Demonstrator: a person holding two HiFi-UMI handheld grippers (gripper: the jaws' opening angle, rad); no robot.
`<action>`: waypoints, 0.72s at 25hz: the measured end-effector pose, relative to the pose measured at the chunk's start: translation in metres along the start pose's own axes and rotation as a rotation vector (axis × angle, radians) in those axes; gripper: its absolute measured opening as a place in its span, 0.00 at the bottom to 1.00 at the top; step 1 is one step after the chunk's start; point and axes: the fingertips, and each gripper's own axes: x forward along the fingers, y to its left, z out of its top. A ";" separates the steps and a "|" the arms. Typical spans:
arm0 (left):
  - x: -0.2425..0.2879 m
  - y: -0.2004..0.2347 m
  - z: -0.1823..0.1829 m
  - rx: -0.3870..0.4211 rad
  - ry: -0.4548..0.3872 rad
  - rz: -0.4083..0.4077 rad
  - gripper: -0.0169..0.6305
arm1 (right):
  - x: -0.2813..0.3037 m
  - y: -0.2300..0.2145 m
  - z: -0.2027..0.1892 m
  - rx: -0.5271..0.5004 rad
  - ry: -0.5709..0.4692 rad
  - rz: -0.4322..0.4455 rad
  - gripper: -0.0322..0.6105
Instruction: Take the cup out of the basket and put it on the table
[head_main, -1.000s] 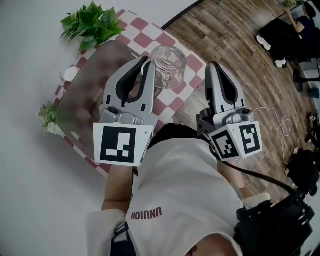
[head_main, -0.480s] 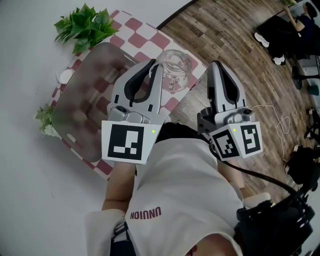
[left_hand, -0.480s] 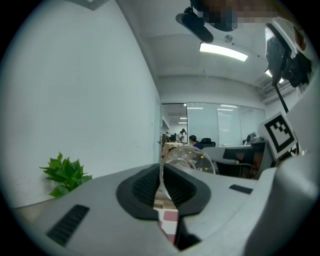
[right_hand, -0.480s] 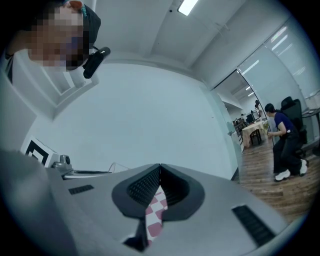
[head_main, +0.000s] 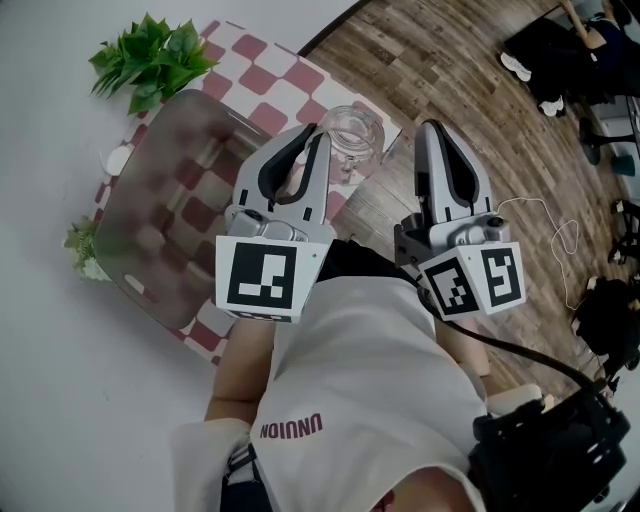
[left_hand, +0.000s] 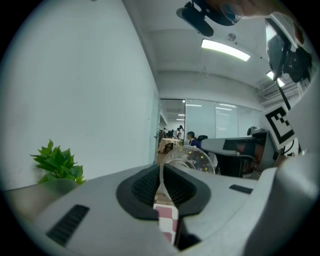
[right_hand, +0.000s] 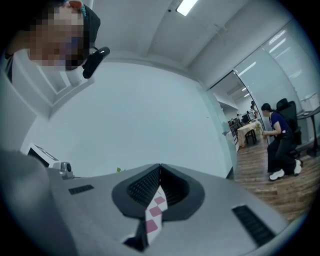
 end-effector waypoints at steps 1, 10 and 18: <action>0.001 -0.001 -0.004 -0.001 0.011 -0.005 0.08 | -0.001 -0.001 -0.001 0.001 0.002 -0.004 0.08; 0.009 -0.013 -0.027 -0.007 0.071 -0.013 0.08 | -0.010 -0.012 -0.001 0.012 0.003 -0.024 0.08; 0.015 -0.024 -0.040 0.043 0.099 0.013 0.08 | -0.012 -0.019 -0.003 0.024 0.012 -0.027 0.08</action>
